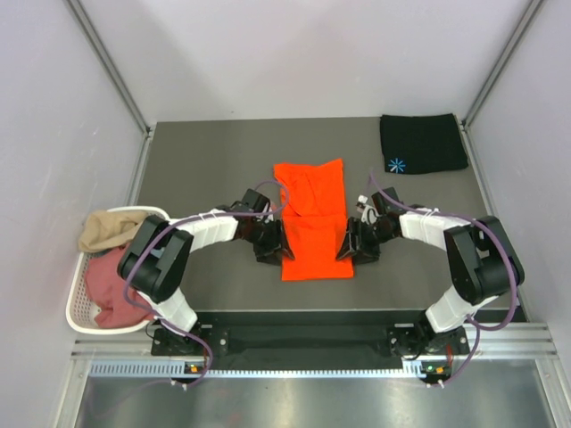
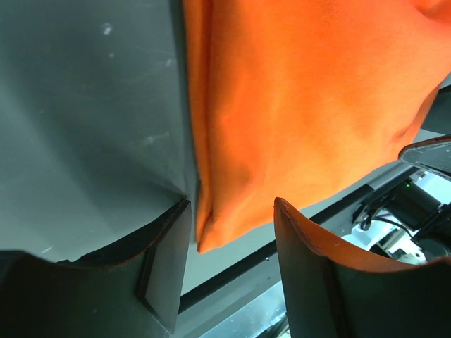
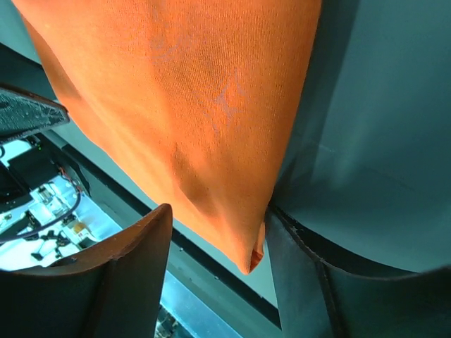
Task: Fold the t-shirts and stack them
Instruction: Fold the tshirt
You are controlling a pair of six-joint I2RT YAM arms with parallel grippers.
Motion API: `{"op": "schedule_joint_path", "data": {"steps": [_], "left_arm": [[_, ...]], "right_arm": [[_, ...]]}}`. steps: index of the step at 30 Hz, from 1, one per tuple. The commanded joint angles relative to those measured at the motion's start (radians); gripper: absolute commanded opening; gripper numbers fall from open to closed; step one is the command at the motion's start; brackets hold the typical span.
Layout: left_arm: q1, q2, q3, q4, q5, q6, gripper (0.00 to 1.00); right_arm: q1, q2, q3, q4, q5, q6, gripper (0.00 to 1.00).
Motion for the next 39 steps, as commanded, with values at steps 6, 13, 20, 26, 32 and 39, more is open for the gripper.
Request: {"op": "schedule_joint_path", "data": {"steps": [6,13,20,26,32,39], "left_arm": [[-0.009,0.07,-0.053,0.091,-0.011,-0.034,0.51],[-0.008,0.08,-0.102,0.203,0.036,-0.081,0.44],[-0.008,0.069,-0.119,0.187,0.026,-0.078,0.28],[-0.005,0.046,-0.117,0.16,0.013,-0.063,0.0],[-0.008,-0.055,-0.152,0.144,-0.036,-0.035,0.0],[-0.043,-0.201,-0.172,0.073,-0.053,-0.066,0.0]], "right_arm": [[0.032,0.025,-0.057,0.084,0.095,0.007,0.51],[0.03,0.034,-0.111,0.198,0.041,0.044,0.39],[0.032,0.002,-0.166,0.225,0.035,0.052,0.31],[0.032,-0.001,-0.148,0.235,0.037,0.042,0.0],[0.032,-0.095,-0.167,0.219,0.032,0.027,0.0],[0.075,-0.236,-0.188,0.117,0.009,0.035,0.0]]}}
